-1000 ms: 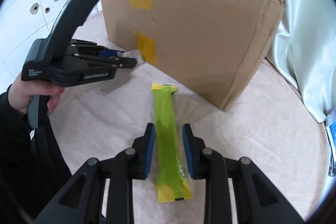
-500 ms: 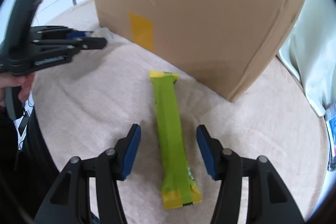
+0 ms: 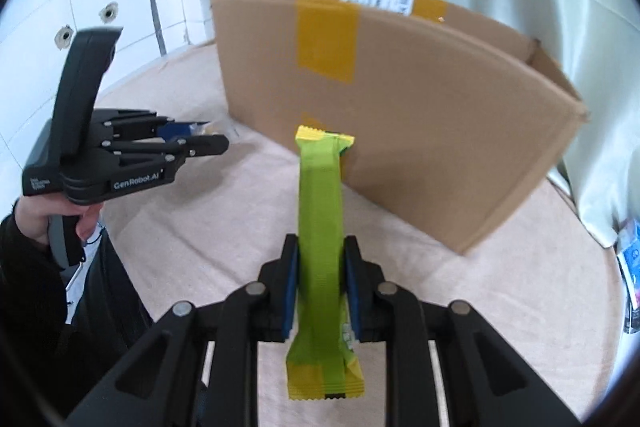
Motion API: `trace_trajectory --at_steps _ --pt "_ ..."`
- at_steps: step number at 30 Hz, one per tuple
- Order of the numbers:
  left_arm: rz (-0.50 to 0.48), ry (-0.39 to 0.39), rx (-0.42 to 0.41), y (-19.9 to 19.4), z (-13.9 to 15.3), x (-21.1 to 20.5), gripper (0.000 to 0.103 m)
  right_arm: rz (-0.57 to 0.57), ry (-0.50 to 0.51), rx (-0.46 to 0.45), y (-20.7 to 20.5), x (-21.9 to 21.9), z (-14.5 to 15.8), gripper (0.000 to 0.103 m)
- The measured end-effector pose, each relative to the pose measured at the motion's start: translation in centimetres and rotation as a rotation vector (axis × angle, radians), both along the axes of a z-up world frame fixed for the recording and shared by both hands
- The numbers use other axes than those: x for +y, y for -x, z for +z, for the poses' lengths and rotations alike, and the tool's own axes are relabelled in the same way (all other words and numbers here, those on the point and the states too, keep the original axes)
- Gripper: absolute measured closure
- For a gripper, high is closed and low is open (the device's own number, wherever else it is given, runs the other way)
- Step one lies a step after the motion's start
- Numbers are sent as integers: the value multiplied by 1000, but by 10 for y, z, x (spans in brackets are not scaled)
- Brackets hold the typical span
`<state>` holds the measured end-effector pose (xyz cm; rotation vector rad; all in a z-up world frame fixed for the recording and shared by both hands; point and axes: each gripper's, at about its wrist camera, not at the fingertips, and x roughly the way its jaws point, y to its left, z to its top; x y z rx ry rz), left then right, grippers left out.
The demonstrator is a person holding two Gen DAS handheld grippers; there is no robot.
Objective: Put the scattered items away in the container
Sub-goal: 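Lift the snack bar and clear packet over the cardboard box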
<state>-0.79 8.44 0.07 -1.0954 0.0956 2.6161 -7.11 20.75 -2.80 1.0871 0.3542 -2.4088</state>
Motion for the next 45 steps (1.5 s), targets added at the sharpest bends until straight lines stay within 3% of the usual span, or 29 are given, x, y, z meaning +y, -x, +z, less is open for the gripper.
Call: trace_trajectory --at_steps 1,9,13,14,15,16,21,24,27,28,34,38,42,45 --pt "0 5 -8 2 -8 -38 81 -4 3 -8 -3 -7 0 78" --pt "-5 4 -19 -14 -7 -46 81 -28 27 -45 6 -25 -6 78" --pt "-18 1 11 -25 13 -46 81 -44 25 -30 4 -22 -3 78" --pt "-23 1 26 -28 17 -48 81 -48 21 -13 3 -21 2 78" --pt "-27 0 39 8 1 -63 81 -53 23 -1 -8 -12 20 78" --pt "-29 -3 57 6 -4 -45 81 -52 26 16 -11 -8 32 78" --pt "-30 -24 161 3 86 -43 81 -74 25 141 -11 2 90 78" --pt "-33 -20 229 32 122 -54 81 -95 30 222 -8 10 130 78" --pt "-16 1 288 60 163 -59 81 -114 30 284 7 -1 149 78" --pt "-20 -2 299 75 168 -76 81 -120 34 298 11 1 157 78" --pt "-46 -5 323 129 209 -57 81 -148 42 344 54 0 192 78" --pt "-55 -5 289 171 205 -44 81 -190 69 342 86 4 196 78" --pt "-60 -12 220 211 176 -33 81 -218 100 289 122 17 194 78" --pt "-67 -4 167 233 151 -32 81 -227 94 236 147 16 173 78"
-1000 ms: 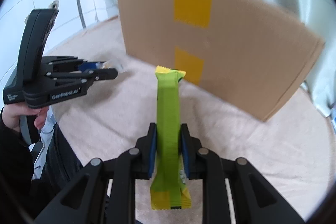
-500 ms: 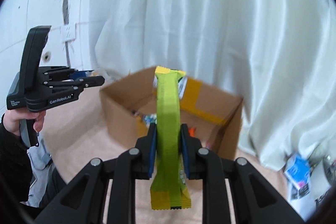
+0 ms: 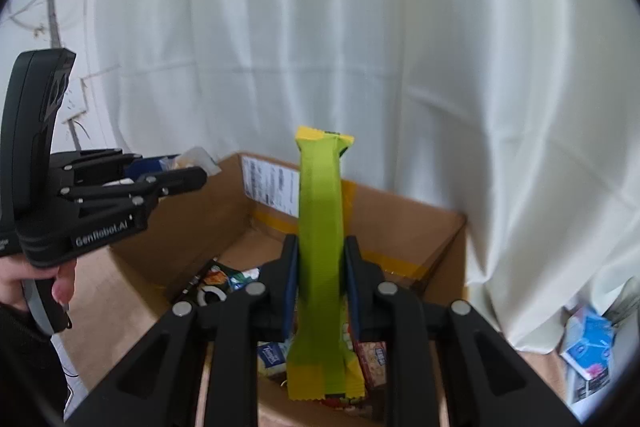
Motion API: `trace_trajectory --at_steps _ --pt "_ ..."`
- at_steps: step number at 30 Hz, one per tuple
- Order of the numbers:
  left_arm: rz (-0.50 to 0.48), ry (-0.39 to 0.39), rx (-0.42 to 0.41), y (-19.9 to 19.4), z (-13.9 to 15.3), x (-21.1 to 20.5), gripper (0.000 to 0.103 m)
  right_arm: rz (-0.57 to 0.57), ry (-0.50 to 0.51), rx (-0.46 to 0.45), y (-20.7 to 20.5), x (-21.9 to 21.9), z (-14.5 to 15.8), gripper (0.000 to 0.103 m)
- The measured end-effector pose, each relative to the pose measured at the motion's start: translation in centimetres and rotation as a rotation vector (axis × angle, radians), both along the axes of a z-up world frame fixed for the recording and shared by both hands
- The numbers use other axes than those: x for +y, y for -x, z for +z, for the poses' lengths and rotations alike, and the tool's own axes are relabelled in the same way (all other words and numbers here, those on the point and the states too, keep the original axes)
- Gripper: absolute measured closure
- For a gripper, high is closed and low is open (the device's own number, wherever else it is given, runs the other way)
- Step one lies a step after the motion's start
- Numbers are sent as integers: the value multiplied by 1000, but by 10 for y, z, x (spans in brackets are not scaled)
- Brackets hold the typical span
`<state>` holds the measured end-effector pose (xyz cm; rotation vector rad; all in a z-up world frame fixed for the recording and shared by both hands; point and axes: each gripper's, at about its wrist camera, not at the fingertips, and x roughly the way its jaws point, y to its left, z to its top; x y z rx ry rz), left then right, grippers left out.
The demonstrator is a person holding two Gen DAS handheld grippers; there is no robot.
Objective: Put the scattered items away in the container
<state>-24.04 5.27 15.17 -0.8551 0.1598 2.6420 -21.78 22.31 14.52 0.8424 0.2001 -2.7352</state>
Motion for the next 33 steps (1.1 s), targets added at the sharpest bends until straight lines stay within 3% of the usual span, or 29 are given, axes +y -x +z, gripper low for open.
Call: trace_trajectory --at_steps 5,14,15,17,19,20,22,23,25,33 --pt "-1 17 -30 28 -33 -9 81 -4 2 -56 15 1 -28 78" --pt "19 10 -57 33 -50 -15 80 4 -4 -108 16 -2 -41 76" --pt "25 13 -62 34 -51 -16 79 -3 -10 -108 14 -2 -40 73" --pt "38 14 -71 35 -53 -17 77 -15 -2 -98 12 1 -37 48" --pt "59 2 -74 35 -53 -19 62 -26 13 -93 6 5 -34 26" --pt "68 -7 -77 35 -52 -21 55 -27 17 -91 5 6 -32 21" --pt "101 -5 -102 34 -52 -23 14 -32 31 -74 -2 10 -27 19" --pt "108 -14 -106 33 -50 -25 9 -32 34 -65 -6 11 -24 12" --pt "113 -49 -93 27 -45 -31 6 -37 27 -48 -13 12 -20 0" --pt "129 -65 37 -24 -12 -39 4 -83 -22 61 -54 8 5 0"
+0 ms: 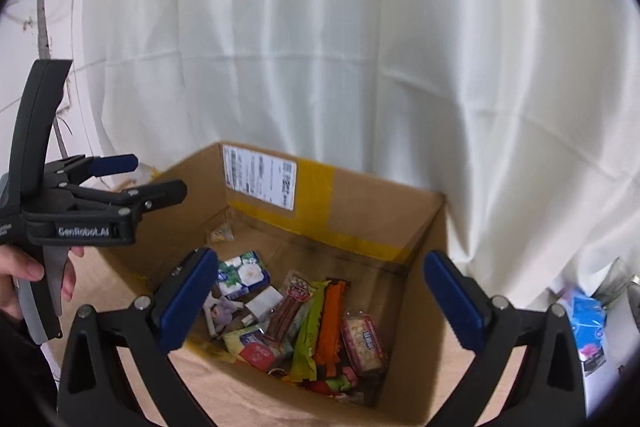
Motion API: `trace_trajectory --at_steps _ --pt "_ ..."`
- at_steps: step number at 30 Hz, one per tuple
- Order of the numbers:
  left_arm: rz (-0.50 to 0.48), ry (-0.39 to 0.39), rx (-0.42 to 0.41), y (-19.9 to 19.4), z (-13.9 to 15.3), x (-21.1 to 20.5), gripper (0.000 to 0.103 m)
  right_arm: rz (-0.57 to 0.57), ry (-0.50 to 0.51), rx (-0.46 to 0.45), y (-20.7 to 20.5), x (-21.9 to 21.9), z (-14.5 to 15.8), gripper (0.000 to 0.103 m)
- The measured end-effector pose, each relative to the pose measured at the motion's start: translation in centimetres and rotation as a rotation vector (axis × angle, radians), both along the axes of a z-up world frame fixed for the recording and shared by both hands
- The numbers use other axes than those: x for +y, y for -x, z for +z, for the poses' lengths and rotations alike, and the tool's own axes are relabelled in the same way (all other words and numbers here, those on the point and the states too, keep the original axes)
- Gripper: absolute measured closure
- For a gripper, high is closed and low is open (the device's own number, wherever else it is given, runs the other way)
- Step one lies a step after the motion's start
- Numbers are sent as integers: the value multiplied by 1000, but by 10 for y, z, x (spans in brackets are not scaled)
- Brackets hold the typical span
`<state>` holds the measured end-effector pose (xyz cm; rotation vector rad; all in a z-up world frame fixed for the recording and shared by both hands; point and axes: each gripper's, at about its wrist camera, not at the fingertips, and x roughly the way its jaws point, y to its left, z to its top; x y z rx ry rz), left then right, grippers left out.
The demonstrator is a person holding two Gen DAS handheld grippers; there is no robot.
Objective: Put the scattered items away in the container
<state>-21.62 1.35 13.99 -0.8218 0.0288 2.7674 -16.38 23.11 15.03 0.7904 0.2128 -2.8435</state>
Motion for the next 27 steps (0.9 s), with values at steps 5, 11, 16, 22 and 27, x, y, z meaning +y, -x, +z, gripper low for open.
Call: trace_trajectory --at_steps 5,11,16,22,27 --pt "48 51 151 -57 30 -2 4 -24 32 104 -44 -2 32 0" --pt "46 20 228 -116 38 -9 4 -28 47 223 -112 -12 54 0" --pt "62 50 306 -159 14 -9 4 -13 72 260 -153 -19 42 0" --pt "88 16 303 -181 -23 -20 4 -45 85 235 -161 -20 4 0" --pt "113 41 300 -181 -47 -22 4 -40 109 194 -157 -20 -30 0"
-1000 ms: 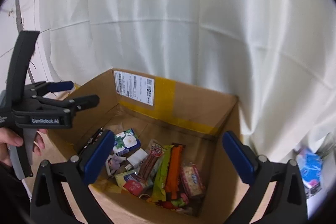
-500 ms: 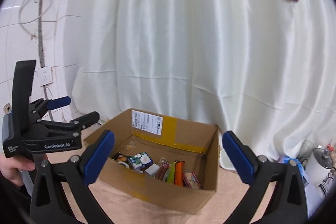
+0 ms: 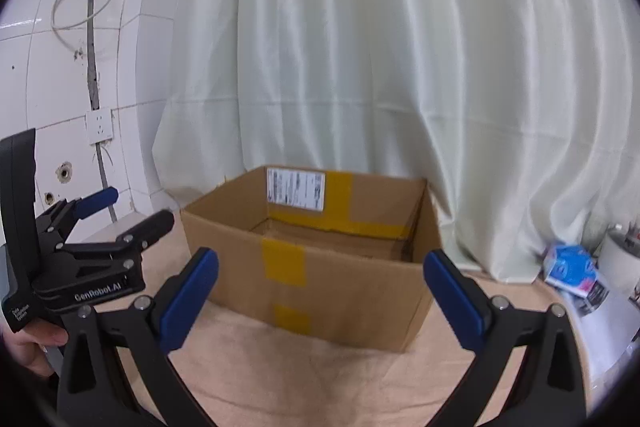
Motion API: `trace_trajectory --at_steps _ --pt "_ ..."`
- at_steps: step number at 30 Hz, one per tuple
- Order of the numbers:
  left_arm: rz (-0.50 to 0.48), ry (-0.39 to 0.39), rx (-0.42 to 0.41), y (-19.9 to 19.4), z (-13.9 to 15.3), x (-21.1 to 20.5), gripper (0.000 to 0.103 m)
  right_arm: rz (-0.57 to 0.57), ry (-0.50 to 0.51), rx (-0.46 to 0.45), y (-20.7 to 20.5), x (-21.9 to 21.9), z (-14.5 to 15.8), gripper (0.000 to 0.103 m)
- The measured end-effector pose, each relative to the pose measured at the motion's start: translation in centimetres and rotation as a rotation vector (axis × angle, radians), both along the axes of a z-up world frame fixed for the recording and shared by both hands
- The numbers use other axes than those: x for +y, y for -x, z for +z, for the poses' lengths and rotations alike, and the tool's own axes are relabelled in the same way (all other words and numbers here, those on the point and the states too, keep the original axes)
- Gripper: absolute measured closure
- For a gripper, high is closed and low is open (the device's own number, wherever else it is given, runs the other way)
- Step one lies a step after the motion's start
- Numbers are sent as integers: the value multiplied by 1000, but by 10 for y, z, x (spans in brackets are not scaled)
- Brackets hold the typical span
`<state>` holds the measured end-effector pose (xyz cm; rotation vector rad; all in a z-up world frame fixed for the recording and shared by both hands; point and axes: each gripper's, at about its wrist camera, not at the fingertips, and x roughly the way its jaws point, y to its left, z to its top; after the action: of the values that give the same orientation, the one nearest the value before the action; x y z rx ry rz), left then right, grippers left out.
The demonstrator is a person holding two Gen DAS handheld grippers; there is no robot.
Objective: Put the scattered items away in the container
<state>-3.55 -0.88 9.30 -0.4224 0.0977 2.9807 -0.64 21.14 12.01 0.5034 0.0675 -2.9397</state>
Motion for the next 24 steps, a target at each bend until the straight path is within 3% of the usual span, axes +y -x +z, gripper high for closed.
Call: trace_trajectory --at_steps 6,9,24 --pt "11 21 -3 0 -30 10 4 -9 -7 -31 13 4 -43 0" --pt "-11 -9 -18 2 -40 12 4 -18 -5 -49 21 7 -55 0" --pt "-6 -21 -41 -3 -51 10 4 -3 16 -28 10 8 -55 0"
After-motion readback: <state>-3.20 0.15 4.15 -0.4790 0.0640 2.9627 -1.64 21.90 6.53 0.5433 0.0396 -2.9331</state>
